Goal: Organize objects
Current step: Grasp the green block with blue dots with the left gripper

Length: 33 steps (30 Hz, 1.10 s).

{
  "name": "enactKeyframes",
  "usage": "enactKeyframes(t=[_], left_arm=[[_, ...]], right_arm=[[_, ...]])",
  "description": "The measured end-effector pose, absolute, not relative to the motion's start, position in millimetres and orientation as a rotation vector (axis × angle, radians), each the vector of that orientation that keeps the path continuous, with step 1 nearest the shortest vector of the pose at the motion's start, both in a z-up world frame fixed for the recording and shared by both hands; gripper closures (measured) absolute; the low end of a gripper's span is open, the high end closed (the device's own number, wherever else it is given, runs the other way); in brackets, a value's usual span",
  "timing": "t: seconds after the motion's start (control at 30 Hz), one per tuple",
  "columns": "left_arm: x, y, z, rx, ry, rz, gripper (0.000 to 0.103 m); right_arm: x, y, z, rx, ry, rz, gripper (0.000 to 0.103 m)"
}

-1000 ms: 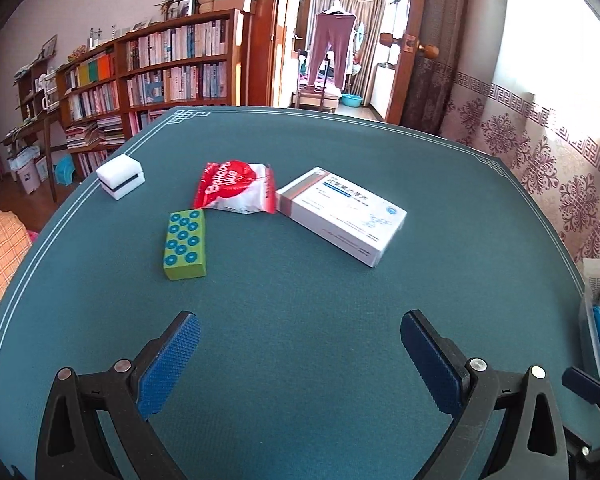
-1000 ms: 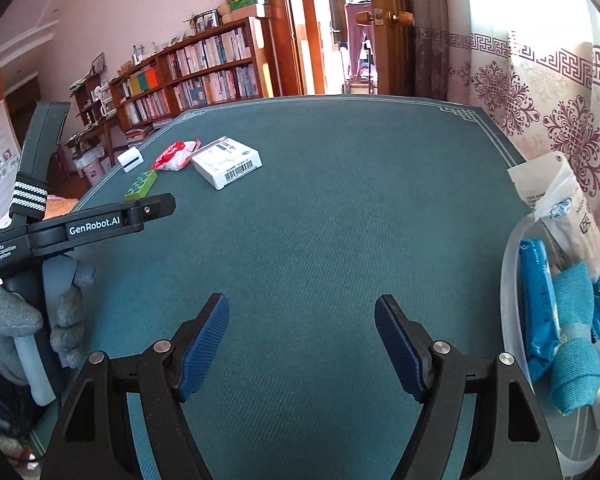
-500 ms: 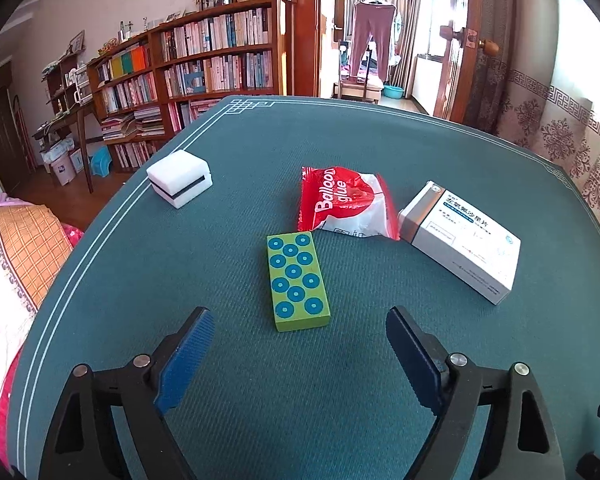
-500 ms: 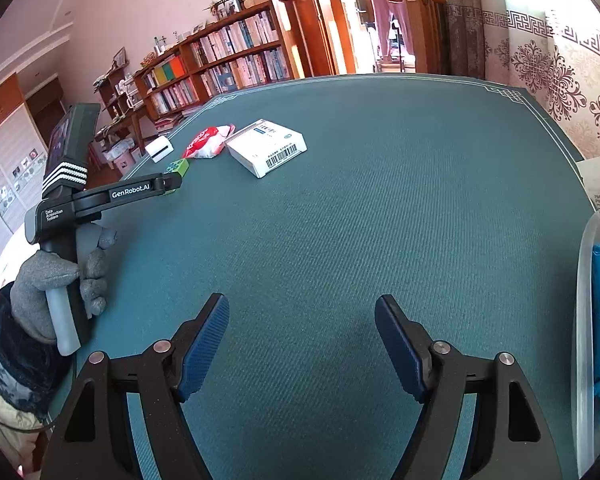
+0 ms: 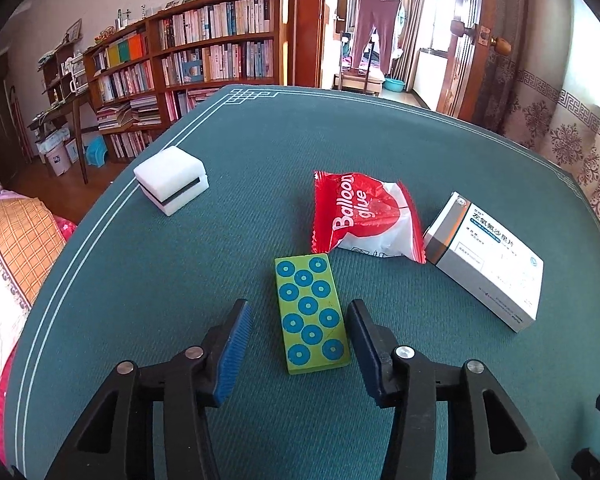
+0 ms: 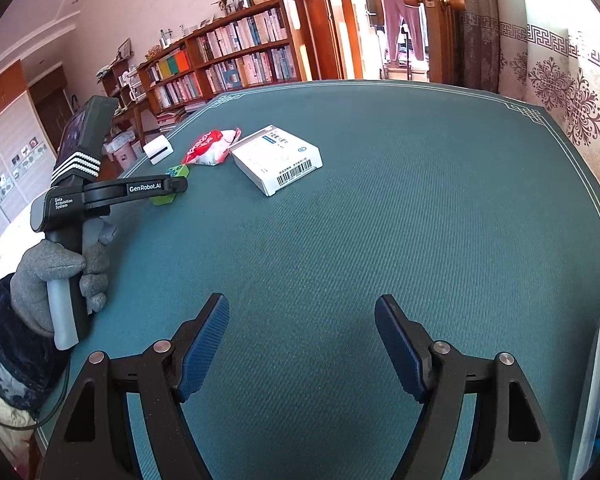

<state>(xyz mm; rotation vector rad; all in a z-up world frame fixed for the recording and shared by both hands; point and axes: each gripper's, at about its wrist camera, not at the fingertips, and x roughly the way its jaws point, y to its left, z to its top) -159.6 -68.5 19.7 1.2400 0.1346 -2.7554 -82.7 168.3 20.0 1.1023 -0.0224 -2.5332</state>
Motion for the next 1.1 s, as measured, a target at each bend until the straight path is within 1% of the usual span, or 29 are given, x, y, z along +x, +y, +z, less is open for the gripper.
enactKeyframes(t=[0.03, 0.1, 0.13, 0.43, 0.53, 0.7, 0.8, 0.9, 1.0, 1.1], left_arm=[[-159, -70, 20, 1.237, 0.147, -2.762, 0.058], [-158, -73, 21, 1.237, 0.174, -2.776, 0.070], [-158, -74, 21, 1.238, 0.186, -2.784, 0.072], [-151, -74, 24, 1.266, 0.272, -2.847, 0.072], [-150, -69, 26, 1.272, 0.265, -2.868, 0.072], [-146, -64, 28, 1.258, 0.247, -2.885, 0.072], [-147, -64, 26, 1.255, 0.229, -2.859, 0.072], [-148, -69, 26, 1.260, 0.261, -2.856, 0.072], [-147, -71, 27, 1.256, 0.275, -2.858, 0.072], [-146, -72, 28, 1.252, 0.281, -2.856, 0.072]], right_arm=[[-87, 165, 21, 1.097, -0.011, -2.538, 0.026], [-97, 159, 22, 1.080, 0.009, -2.545, 0.026], [-102, 156, 23, 1.071, 0.015, -2.547, 0.026], [-150, 123, 30, 1.006, 0.082, -2.558, 0.026], [-171, 117, 32, 1.004, 0.059, -2.574, 0.023], [-205, 104, 28, 1.023, 0.091, -2.581, 0.023], [-225, 99, 29, 1.040, 0.065, -2.559, 0.023], [-237, 93, 27, 1.058, 0.024, -2.511, 0.023], [-242, 83, 21, 1.077, 0.082, -2.474, 0.023], [-239, 78, 16, 1.085, 0.109, -2.463, 0.021]])
